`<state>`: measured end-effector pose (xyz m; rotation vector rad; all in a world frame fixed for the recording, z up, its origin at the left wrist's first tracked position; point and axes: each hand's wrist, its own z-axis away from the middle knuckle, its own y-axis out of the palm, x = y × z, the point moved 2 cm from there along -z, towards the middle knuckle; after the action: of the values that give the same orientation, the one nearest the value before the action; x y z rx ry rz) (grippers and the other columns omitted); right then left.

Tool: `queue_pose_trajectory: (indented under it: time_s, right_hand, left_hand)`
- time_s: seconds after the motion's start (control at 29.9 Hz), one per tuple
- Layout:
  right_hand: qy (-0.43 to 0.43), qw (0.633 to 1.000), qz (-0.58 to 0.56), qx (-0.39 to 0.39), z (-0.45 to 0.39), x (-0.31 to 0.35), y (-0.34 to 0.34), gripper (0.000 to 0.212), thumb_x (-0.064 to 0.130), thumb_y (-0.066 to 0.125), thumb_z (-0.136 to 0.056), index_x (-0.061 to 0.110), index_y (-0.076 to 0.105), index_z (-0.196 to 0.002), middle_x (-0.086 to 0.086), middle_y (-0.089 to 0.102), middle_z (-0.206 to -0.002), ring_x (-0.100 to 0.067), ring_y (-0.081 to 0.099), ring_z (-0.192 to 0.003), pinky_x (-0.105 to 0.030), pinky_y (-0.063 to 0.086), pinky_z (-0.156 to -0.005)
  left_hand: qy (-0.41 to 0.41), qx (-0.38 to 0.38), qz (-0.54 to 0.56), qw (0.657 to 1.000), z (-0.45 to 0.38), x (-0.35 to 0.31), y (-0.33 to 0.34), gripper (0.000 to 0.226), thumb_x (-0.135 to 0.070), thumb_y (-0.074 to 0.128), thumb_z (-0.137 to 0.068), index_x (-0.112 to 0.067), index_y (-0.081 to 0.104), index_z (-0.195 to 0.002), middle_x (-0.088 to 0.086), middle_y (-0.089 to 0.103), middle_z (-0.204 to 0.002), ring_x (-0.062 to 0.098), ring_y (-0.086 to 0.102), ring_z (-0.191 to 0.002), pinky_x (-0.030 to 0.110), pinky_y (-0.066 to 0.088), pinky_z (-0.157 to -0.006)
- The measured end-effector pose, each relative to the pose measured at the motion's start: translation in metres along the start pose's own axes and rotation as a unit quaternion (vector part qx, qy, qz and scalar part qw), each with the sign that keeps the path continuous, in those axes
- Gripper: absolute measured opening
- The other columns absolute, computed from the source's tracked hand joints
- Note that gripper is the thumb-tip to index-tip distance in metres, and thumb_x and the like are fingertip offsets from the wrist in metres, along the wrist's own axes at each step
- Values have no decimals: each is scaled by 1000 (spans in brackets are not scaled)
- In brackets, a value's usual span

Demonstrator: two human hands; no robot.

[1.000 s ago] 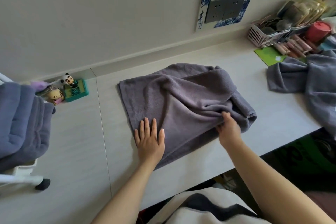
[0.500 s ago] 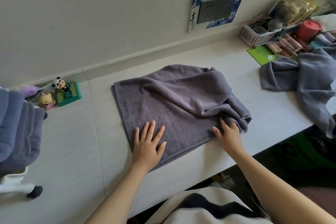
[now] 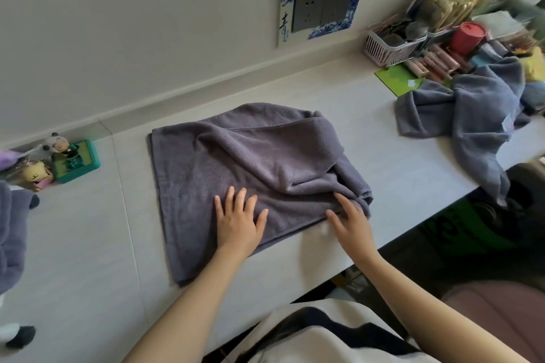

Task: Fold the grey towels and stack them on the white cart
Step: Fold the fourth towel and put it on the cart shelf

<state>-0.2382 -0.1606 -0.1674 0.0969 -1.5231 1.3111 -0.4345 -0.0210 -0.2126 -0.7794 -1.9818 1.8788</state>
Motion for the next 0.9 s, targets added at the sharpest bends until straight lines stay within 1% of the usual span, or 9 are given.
queue_pose_trajectory:
  time_s: [0.07, 0.13, 0.23, 0.3, 0.5, 0.6, 0.67, 0.77, 0.9]
  right_hand:
    - [69, 985, -152, -46, 3, -4, -10, 47, 31, 55, -94, 29, 41, -138, 0, 50, -131, -11, 55, -103, -25, 45, -87]
    - [140, 935, -318, -69, 1, -3, -14, 42, 28, 53, -95, 32, 42, -134, -1, 49, -132, -16, 56, -107, -35, 48, -94]
    - [211, 838, -494, -96, -11, 3, -26, 38, 28, 52, -96, 25, 38, -131, -5, 51, -120, -23, 59, -106, -37, 50, -91]
    - [243, 811, -517, -129, -21, 5, -37, 38, 31, 52, -95, 24, 36, -129, -3, 50, -108, -22, 58, -101, -34, 50, -88]
    - [217, 964, -152, -40, -54, -6, -51, 40, 49, 49, -91, 25, 57, -121, -6, 51, -122, -21, 50, -110, -33, 43, -91]
    - [101, 992, 64, -51, -69, -1, -51, 46, 60, 57, -82, 35, 59, -121, -4, 41, -124, -22, 37, -121, -35, 30, -104]
    - [42, 996, 80, -12, -78, 3, -39, 43, 53, 65, -80, 29, 62, -115, -5, 50, -118, -24, 45, -113, -33, 34, -99]
    - [19, 996, 89, 18, -95, 0, -31, 19, 31, 66, -85, 17, 55, -78, -9, 56, -87, -30, 52, -85, -31, 33, -69]
    - [130, 987, -31, -84, -116, -22, -63, 32, 26, 54, -93, 7, 53, -67, -8, 53, -63, -28, 49, -68, -30, 28, -59]
  left_hand:
    - [-55, -5, 11, 998, -11, -3, -8, 50, -48, 38, -85, -8, 64, -94, 17, 61, -107, 43, 52, -115, 65, 31, -100]
    - [-113, -11, 42, 993, -22, -14, -13, 49, -48, 39, -83, -4, 61, -89, 21, 59, -101, 46, 52, -113, 66, 33, -99]
    - [-138, -25, 117, 983, -32, -35, -5, 56, -45, 40, -84, 0, 57, -113, 29, 54, -118, 50, 46, -119, 65, 30, -102]
    - [-149, -24, 112, 982, -30, -39, 4, 64, -46, 39, -86, -2, 48, -131, 31, 49, -130, 47, 42, -126, 61, 25, -106]
    - [-139, -24, 64, 988, -32, -26, 12, 68, -49, 34, -88, -8, 39, -141, 27, 45, -137, 40, 38, -132, 58, 24, -109]
    - [-144, -17, 63, 987, -35, -21, 12, 69, -50, 32, -88, -8, 36, -143, 24, 43, -140, 38, 34, -134, 56, 22, -110]
    - [-145, -17, 57, 988, -34, -21, 11, 69, -50, 31, -88, -8, 36, -143, 24, 42, -141, 38, 33, -135, 56, 21, -110]
    - [-139, -17, 42, 989, -33, -19, 11, 68, -49, 32, -88, -9, 37, -142, 23, 43, -141, 38, 34, -135, 55, 21, -110]
    - [-145, -14, 17, 989, -33, -11, 10, 68, -49, 31, -88, -10, 36, -143, 22, 41, -143, 39, 34, -135, 55, 22, -110]
